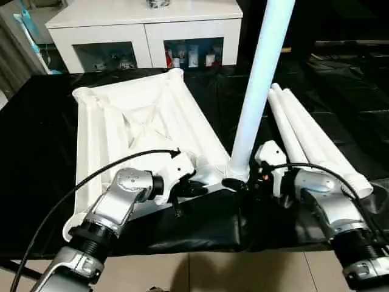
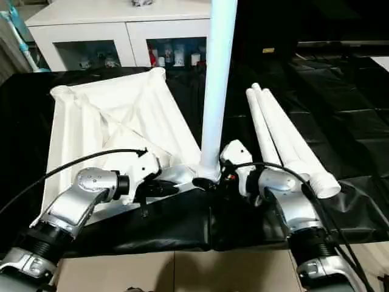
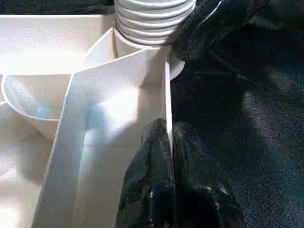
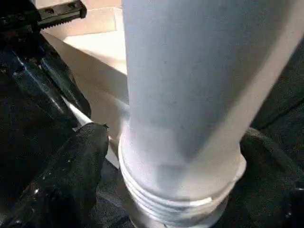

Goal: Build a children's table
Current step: Pick table leg

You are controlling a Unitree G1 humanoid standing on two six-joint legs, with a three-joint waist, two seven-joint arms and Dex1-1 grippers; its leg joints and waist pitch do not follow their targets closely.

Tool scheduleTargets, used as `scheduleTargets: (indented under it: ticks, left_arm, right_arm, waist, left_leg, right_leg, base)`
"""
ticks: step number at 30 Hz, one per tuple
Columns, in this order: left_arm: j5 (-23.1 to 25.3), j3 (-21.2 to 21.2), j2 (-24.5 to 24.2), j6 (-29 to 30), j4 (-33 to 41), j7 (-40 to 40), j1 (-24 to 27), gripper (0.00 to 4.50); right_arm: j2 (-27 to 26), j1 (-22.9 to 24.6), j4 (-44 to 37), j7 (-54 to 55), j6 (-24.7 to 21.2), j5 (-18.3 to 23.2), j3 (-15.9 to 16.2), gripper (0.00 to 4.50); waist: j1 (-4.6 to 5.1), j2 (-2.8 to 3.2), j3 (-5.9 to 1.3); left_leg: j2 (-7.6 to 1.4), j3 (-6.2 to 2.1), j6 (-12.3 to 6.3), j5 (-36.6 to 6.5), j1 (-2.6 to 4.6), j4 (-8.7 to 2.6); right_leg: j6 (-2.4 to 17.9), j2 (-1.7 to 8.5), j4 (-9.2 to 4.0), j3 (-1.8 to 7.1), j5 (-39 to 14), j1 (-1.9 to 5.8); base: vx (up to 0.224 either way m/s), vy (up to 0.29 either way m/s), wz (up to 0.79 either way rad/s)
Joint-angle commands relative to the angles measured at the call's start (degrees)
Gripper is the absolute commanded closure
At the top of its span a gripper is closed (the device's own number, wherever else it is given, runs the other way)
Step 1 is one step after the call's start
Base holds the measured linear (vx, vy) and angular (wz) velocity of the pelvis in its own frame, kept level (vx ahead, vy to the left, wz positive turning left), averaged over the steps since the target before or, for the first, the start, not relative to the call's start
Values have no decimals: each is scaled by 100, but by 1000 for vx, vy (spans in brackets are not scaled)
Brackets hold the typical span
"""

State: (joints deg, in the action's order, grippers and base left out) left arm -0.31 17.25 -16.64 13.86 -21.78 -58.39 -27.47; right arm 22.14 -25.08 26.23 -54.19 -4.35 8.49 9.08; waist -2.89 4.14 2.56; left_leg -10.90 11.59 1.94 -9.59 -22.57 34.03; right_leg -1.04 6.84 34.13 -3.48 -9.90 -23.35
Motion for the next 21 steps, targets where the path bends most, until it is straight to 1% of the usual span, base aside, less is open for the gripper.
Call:
scheduleTargets:
  ticks: [1, 5, 6, 7, 10, 11, 14, 15, 16, 21]
  left_arm:
    - [-243, -146, 61, -37, -44, 16, 47, 450]
    - [-240, -142, 43, -32, -44, -10, 41, 450]
    - [-239, -138, 26, -26, -39, -31, 38, 450]
    - [-237, -135, 17, -23, -37, -41, 38, 450]
    - [-231, -128, 6, -25, -48, -58, 36, 450]
    - [-231, -126, 1, -26, -46, -64, 40, 450]
    - [-219, -104, -8, -27, -50, -90, 37, 450]
    - [-213, -96, -13, -29, -54, -99, 35, 450]
    - [-210, -93, -19, -29, -50, -106, 38, 450]
    - [-220, -92, -11, 3, -58, -109, 37, 450]
  right_arm:
    - [-44, -102, 58, 2, 63, 57, -101, 90]
    - [-72, -139, 133, 6, 92, 83, -124, 126]
    - [-84, -145, 162, -20, 111, 111, -130, 134]
    - [-88, -145, 181, -13, 121, 109, -131, 134]
    - [-99, -140, 236, -11, 155, 67, -125, 163]
    - [-104, -132, 248, -7, 168, 43, -114, 169]
    - [-110, -100, 255, -40, 181, 14, -75, 172]
    - [-113, -93, 260, -47, 187, 1, -62, 174]
    - [-116, -87, 259, -48, 190, -8, -54, 174]
    - [-170, -94, 319, 53, 208, 3, -93, 176]
  waist:
    - [-10, -124, -422]
    - [-12, -129, -434]
    - [-13, -120, -435]
    - [-13, -123, -435]
    - [-15, -122, -436]
    - [-15, -106, -434]
    - [-9, -111, -437]
    - [-12, -99, -440]
    - [-11, -104, -443]
    - [-6, -95, -439]
  left_leg:
    - [-171, -74, -621, -985, 105, -333]
    - [-169, -77, -641, -889, 100, -324]
    - [-168, -76, -652, -880, 102, -321]
    - [-167, -74, -656, -886, 103, -320]
    - [-168, -73, -664, -878, 102, -316]
    - [-169, -75, -653, -902, 104, -319]
    - [-167, -76, -625, -936, 106, -318]
    - [-165, -78, -626, -932, 106, -317]
    - [-165, -76, -632, -914, 106, -313]
    - [-164, -76, -630, -950, 105, -314]
  right_leg:
    - [1595, 109, -300, 137, -593, 285]
    - [1623, 105, -277, 134, -460, 297]
    - [1630, 105, -274, 133, -440, 297]
    - [1631, 104, -277, 133, -446, 295]
    - [1644, 105, -274, 132, -431, 296]
    - [1640, 105, -278, 129, -457, 295]
    - [1640, 100, -274, 130, -452, 300]
    - [1644, 103, -271, 127, -447, 303]
    - [1647, 101, -270, 129, -417, 302]
    - [1656, 102, -273, 126, -451, 301]
  base:
    - [0, 0, 0]
    - [0, 0, 0]
    - [0, 0, 0]
    - [0, 0, 0]
    - [0, 0, 0]
    - [0, 0, 0]
    - [0, 0, 0]
    - [0, 0, 0]
    - [0, 0, 0]
    - [0, 0, 0]
